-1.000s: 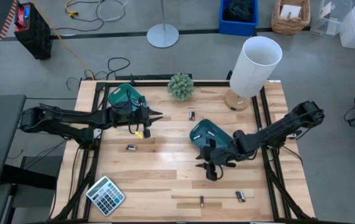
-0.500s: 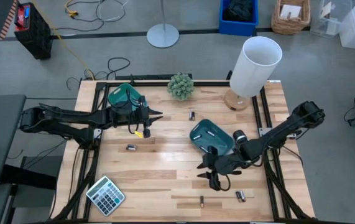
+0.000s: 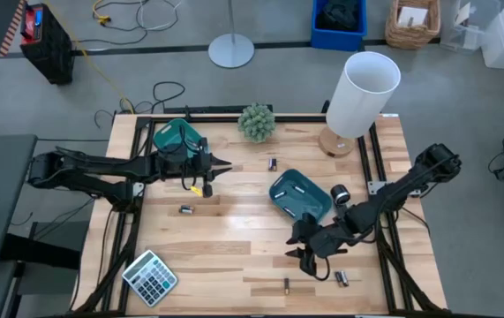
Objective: Sort batteries
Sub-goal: Put the black battery into the green bin
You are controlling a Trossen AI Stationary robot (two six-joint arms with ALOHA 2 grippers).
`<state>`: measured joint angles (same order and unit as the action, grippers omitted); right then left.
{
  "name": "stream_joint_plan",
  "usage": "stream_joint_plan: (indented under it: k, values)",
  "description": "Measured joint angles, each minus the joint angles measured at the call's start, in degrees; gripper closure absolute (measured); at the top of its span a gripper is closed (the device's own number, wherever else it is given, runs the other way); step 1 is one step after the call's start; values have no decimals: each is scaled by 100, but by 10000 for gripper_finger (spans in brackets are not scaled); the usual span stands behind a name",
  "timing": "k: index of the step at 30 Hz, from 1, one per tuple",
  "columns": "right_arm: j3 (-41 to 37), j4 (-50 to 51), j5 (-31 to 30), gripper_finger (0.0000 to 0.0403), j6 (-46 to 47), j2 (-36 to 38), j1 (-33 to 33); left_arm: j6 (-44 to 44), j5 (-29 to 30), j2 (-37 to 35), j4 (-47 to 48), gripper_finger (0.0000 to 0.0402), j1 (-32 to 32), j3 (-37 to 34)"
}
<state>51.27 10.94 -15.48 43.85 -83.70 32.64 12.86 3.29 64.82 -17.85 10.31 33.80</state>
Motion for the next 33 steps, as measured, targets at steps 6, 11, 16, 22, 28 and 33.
stream_joint_plan:
  k: [6,11,16,22,28,33]
  values:
    - [0,276,-144,213,971,0,276,-2,0,0,0,343,0,0]
    - [0,415,-291,213,1799,-6,514,-19,0,0,0,343,0,0]
    - [0,470,-294,214,2566,-294,735,-68,2,-1,11,343,-11,0]
    - [160,533,-262,214,3306,-876,927,-27,2,-2,40,343,-92,0]
    - [652,713,-209,214,3284,-1369,948,-2,2,-2,35,343,-145,0]
    - [1087,1515,-273,214,3005,-1493,947,219,-446,-2,34,343,-285,0]
